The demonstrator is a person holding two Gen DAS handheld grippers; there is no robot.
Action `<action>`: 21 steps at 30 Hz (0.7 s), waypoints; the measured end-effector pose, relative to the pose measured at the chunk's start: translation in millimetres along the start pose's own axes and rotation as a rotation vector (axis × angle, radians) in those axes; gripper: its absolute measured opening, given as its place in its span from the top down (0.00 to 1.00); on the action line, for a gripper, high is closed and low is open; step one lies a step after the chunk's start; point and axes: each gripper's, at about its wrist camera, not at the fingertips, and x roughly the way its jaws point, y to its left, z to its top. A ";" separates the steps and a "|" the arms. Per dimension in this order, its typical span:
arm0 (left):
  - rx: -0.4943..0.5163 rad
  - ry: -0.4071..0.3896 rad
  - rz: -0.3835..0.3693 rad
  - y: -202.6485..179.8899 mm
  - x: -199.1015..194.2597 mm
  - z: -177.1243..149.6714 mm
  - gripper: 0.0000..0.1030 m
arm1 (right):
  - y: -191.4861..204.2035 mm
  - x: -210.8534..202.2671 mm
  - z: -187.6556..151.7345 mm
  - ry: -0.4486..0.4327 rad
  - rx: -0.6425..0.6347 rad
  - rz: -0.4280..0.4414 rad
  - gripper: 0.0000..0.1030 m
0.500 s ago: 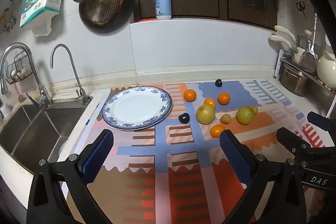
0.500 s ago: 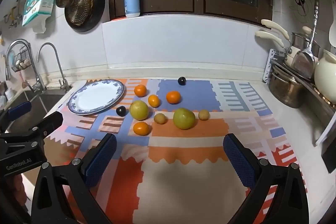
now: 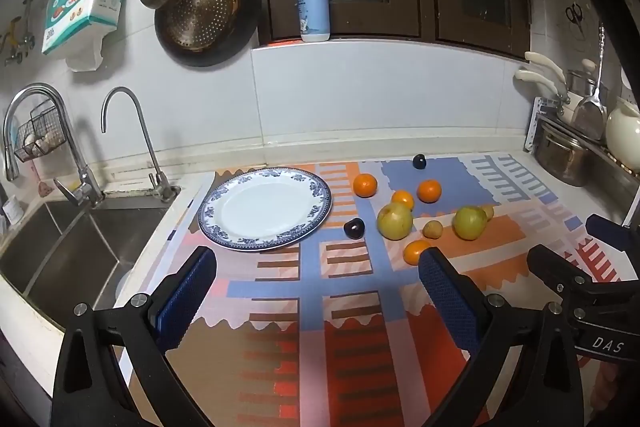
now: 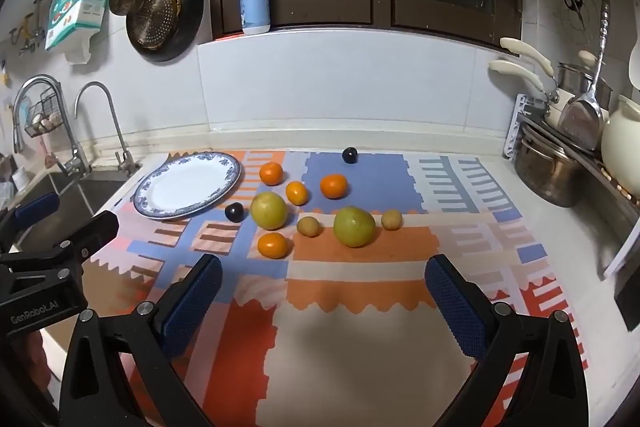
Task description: Organize fruits
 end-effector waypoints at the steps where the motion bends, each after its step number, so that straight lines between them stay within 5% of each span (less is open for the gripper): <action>1: 0.003 0.001 -0.001 -0.6 0.3 1.3 0.00 | -0.1 0.6 0.0 0.000 0.001 0.000 0.01; 21: 0.008 -0.009 -0.002 -2.3 -0.1 2.1 0.00 | -1.9 0.6 -0.3 -0.004 0.002 0.005 0.01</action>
